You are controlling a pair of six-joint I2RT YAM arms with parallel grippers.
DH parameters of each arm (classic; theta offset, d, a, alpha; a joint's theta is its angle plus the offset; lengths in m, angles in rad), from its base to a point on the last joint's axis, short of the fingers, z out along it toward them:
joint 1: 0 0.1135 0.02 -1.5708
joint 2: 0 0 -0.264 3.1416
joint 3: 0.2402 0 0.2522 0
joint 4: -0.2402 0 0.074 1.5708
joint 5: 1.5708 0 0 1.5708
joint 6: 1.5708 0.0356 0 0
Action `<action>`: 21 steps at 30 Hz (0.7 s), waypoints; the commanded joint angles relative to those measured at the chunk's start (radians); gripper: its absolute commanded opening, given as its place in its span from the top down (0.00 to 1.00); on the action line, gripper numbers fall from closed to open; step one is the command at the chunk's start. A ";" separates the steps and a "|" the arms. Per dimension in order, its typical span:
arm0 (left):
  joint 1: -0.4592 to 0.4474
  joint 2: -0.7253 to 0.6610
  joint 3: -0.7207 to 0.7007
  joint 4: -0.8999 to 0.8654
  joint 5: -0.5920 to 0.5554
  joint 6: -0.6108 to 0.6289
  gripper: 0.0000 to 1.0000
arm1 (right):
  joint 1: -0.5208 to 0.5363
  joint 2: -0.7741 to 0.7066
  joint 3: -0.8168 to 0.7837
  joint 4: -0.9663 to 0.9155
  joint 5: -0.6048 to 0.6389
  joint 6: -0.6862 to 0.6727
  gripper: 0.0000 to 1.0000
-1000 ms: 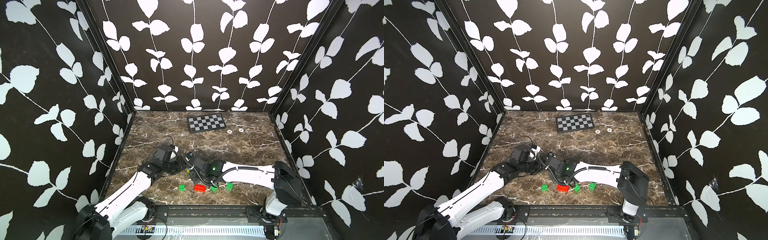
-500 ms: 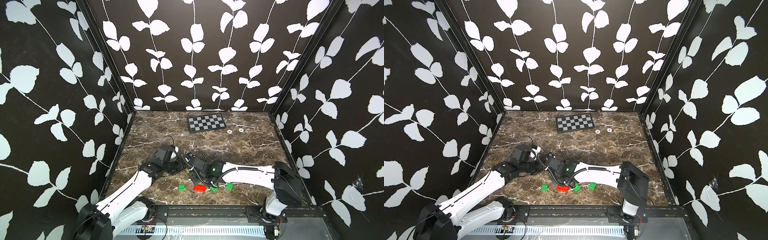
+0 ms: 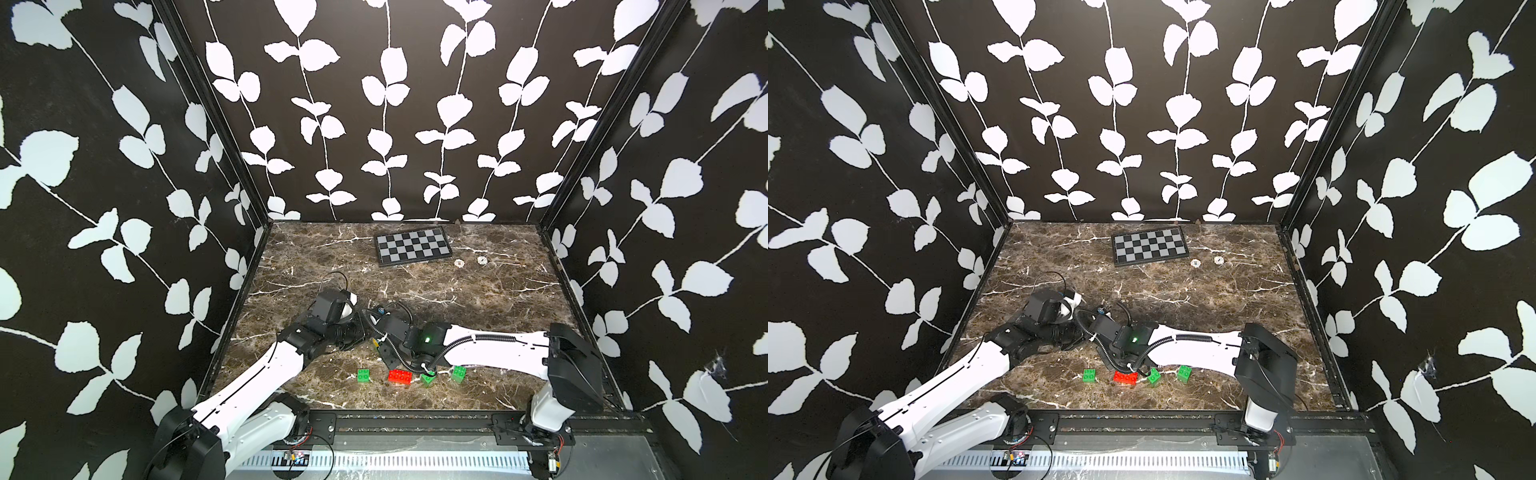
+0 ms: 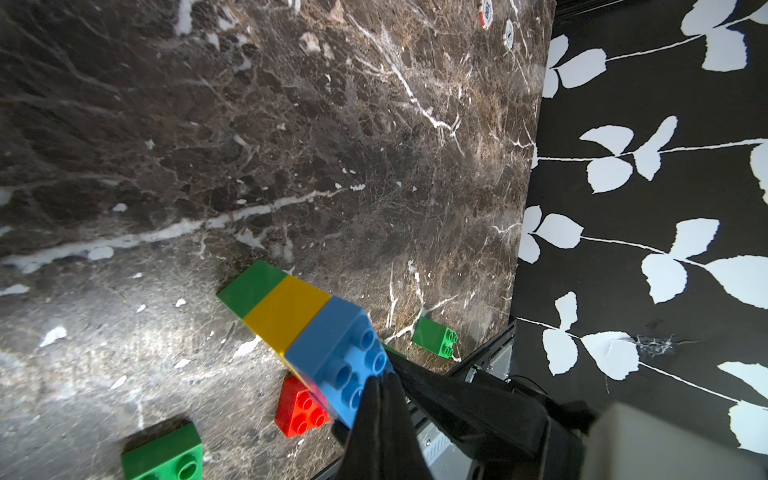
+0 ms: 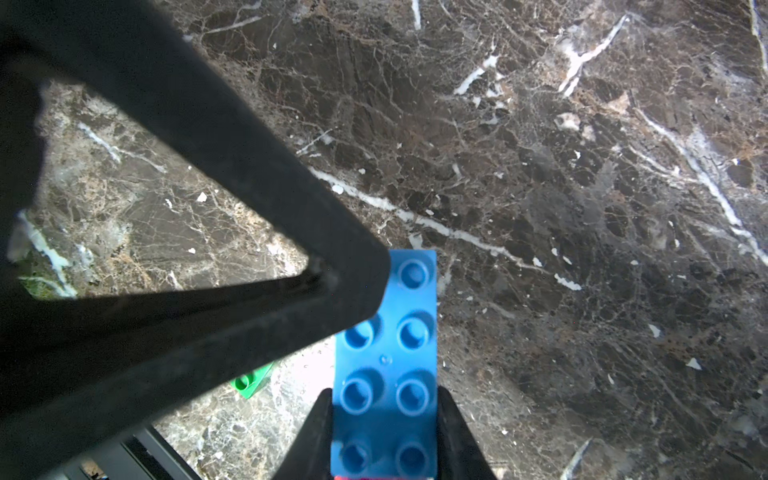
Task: Assemble the letter r with lego
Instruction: Assemble the lego brick with the lego brick.
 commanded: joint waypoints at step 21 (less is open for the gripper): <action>-0.039 0.027 -0.021 -0.226 -0.088 0.069 1.00 | 0.009 0.007 0.005 -0.013 0.007 0.007 1.00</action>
